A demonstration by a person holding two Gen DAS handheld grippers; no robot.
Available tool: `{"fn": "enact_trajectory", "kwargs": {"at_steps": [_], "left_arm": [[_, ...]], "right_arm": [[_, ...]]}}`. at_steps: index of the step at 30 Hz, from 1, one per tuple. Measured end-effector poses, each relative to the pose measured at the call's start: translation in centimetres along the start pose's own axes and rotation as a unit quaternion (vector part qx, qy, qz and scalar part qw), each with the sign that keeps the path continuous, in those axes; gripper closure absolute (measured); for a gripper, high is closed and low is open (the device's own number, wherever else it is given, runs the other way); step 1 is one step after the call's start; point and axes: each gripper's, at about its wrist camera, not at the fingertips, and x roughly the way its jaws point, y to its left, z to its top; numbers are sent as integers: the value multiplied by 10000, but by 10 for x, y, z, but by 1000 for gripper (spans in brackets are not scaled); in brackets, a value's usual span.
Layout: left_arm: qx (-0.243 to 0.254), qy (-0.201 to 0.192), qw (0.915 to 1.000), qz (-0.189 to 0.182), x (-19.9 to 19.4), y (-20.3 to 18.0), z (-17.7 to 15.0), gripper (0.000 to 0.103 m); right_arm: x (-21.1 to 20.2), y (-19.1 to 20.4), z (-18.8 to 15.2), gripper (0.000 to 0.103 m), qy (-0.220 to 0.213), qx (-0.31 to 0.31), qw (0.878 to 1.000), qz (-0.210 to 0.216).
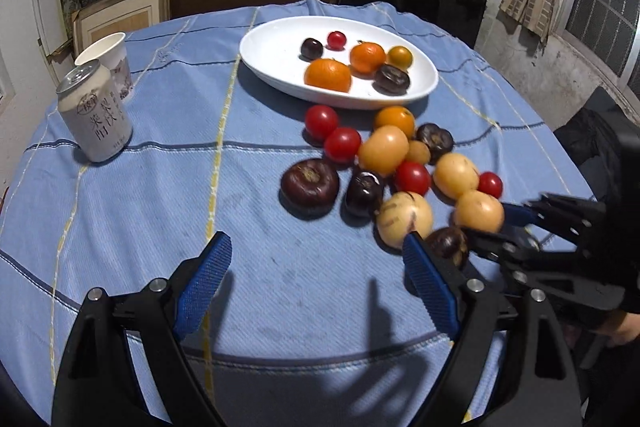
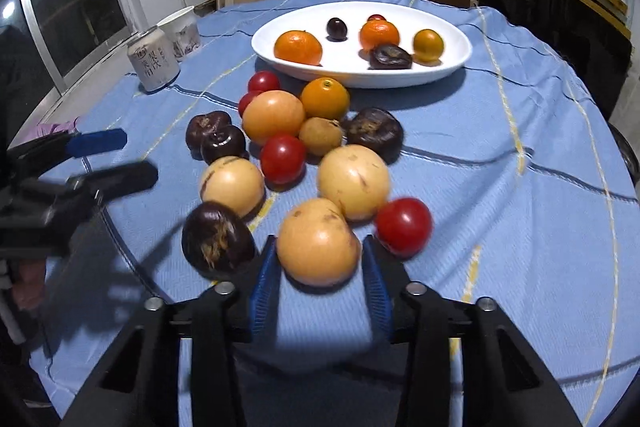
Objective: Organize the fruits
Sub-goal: 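Grasp the pale yellow fruit with the right tool while the left tool grasps an elongated dark plum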
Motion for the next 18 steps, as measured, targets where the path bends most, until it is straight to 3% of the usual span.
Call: {"fn": "enact_trajectory", "kwargs": {"at_steps": [11,15,17,18], "left_arm": [[534,336,9974,-359,16,-51,-8,19],[512,540,9960,-501,31,-61,-7,40],[378,625,9958,-558,38,-63,-4,42],[330,645,9956,-592,40,-64,-2,48]], "right_arm": [[-36,-31,-24,62,-301,567,9977,236],[-46,-42,-34,62,-356,710,9966,233],[-48,-44,-35,62,-387,734,9962,254],[-48,-44,-35,62,-396,738,9961,267]]}}
